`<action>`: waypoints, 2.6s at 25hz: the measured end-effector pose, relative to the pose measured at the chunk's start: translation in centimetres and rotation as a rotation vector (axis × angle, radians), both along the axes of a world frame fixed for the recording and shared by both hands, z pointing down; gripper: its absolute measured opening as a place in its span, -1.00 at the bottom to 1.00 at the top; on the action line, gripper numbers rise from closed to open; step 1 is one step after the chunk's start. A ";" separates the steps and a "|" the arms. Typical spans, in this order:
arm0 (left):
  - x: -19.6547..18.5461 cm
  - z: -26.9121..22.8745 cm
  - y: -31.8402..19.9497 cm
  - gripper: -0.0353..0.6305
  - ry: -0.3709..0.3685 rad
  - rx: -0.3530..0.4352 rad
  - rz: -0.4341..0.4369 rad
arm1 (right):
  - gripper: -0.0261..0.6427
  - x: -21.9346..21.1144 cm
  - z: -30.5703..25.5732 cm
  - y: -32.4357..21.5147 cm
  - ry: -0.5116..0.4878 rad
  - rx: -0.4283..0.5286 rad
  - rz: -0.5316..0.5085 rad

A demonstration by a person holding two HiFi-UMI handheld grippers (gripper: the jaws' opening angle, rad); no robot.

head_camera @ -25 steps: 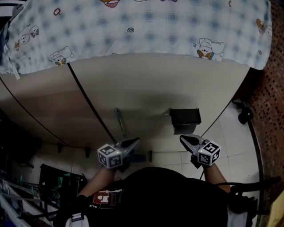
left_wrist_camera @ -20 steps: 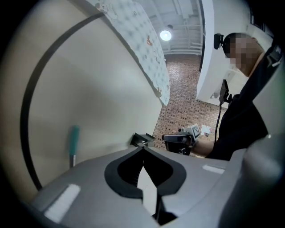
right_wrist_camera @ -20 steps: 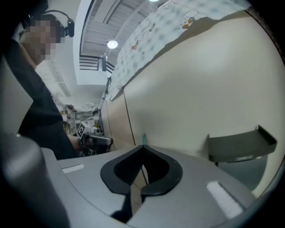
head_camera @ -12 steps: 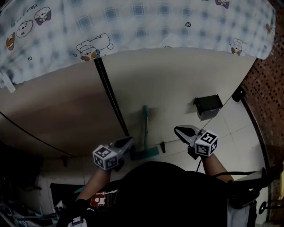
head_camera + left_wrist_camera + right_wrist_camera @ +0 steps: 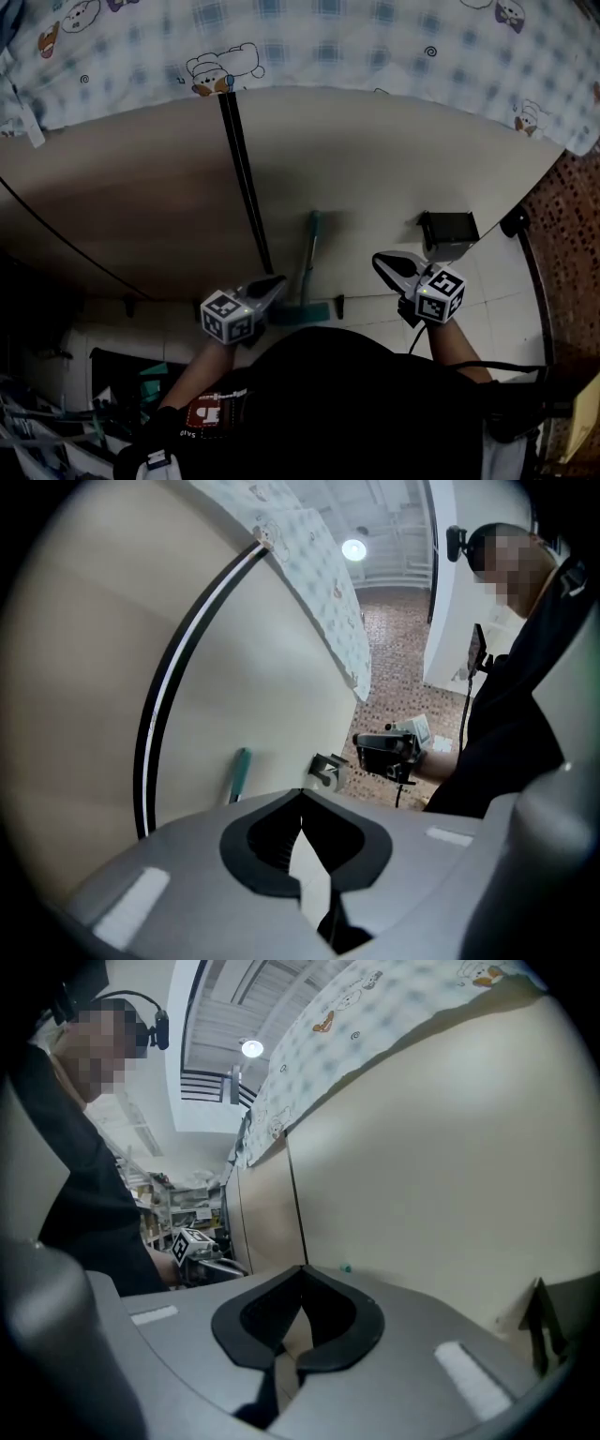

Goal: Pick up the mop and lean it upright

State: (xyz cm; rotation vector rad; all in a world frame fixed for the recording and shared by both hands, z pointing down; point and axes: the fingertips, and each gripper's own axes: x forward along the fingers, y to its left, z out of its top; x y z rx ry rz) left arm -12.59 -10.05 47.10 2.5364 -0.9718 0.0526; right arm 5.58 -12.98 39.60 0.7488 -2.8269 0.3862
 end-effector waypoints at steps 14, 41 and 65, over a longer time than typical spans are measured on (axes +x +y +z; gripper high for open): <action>4.4 6.3 -2.7 -0.88 -0.098 -0.127 -0.009 | -0.88 2.2 3.9 -1.1 -0.020 -0.080 -0.048; 7.9 31.3 -15.2 -0.44 -0.442 -0.283 -0.053 | -0.88 5.3 19.1 -1.6 0.020 -0.315 0.026; 7.1 31.2 -14.1 -0.56 -0.498 -0.187 -0.051 | -0.88 7.0 19.4 -2.3 0.042 -0.277 0.081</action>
